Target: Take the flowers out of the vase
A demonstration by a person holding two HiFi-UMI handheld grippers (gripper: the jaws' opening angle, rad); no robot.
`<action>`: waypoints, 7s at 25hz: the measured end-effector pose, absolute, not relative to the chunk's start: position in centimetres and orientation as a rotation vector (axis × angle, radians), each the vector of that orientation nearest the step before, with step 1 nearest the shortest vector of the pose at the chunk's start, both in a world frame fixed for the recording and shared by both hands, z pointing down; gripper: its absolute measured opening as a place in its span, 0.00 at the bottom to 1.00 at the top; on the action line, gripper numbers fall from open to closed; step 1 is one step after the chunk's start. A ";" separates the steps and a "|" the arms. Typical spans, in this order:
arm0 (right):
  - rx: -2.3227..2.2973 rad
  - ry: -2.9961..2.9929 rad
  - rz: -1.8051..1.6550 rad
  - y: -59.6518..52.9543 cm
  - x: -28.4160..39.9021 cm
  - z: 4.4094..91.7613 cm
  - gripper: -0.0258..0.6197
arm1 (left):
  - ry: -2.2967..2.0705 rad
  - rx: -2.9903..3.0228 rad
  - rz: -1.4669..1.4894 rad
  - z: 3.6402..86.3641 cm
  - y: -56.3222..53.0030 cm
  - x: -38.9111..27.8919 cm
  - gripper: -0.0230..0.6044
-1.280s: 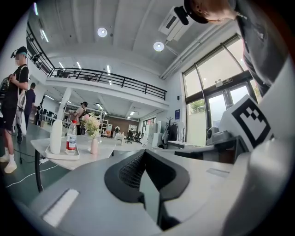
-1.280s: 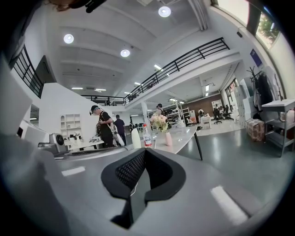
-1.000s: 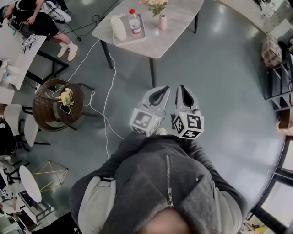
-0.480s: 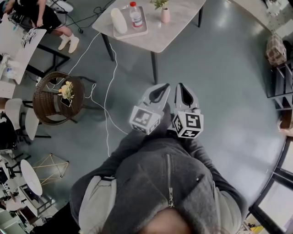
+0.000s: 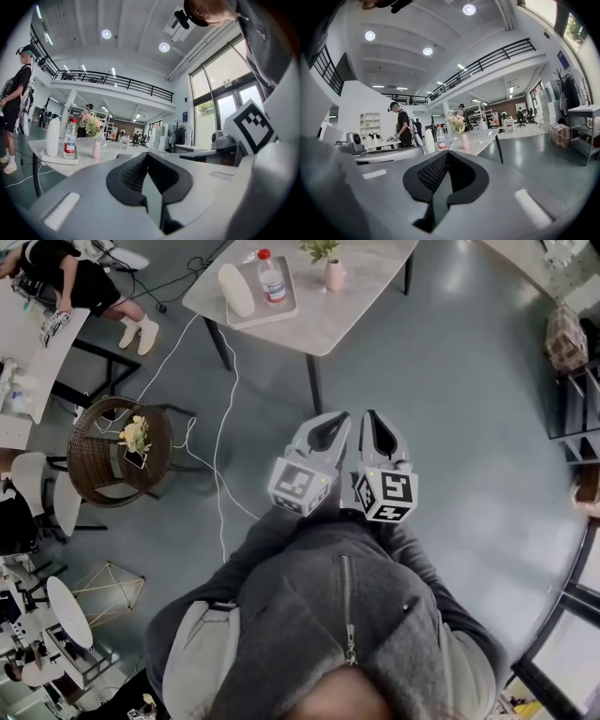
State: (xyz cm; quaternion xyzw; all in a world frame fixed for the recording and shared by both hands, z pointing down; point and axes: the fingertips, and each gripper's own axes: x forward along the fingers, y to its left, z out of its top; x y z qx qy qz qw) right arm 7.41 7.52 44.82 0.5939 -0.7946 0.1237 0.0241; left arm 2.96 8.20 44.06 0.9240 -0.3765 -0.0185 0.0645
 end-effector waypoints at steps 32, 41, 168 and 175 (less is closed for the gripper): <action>1.699 -2.481 0.417 -17.8 9.7 42.4 0.04 | -1.242 2.746 -0.072 40.6 -18.8 5.8 0.05; 1.629 -2.502 0.427 -24.6 9.4 43.0 0.04 | -1.325 2.703 -0.077 40.8 -25.7 5.0 0.05; 1.117 -2.889 0.091 -42.7 4.2 34.6 0.16 | -1.914 2.369 -0.129 40.3 -34.1 -1.8 0.05; 1.167 -2.950 0.055 -41.6 4.4 32.4 0.16 | -1.869 2.419 -0.139 40.7 -34.0 -1.7 0.05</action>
